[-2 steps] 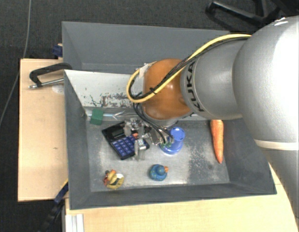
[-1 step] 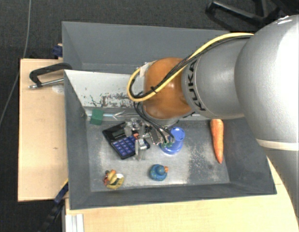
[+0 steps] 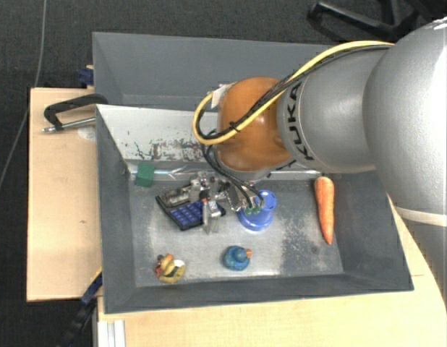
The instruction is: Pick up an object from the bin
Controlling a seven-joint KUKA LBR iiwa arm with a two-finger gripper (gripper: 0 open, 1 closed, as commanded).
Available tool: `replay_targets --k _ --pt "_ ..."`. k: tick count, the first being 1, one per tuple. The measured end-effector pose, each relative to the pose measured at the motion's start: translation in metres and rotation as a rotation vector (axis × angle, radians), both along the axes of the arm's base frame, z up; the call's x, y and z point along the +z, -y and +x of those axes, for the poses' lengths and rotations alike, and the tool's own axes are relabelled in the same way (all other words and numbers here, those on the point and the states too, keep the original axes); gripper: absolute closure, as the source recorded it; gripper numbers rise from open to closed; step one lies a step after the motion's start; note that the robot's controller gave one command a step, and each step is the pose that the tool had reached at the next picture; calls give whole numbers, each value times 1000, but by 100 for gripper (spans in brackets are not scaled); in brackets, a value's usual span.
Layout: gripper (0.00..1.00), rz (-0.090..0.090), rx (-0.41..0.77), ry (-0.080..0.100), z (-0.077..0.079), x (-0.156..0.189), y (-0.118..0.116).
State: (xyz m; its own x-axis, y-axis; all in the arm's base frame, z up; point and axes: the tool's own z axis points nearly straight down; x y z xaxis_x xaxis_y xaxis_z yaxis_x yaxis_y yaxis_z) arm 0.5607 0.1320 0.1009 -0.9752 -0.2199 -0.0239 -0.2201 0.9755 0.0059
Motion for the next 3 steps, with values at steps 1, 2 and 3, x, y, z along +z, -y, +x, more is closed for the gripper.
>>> replay_targets --k 1,2,3 --pt "100 -1 0 -4 -1 12 0" --pt "100 -2 0 -8 -2 34 0" --pt "100 0 0 -1 -1 56 0"
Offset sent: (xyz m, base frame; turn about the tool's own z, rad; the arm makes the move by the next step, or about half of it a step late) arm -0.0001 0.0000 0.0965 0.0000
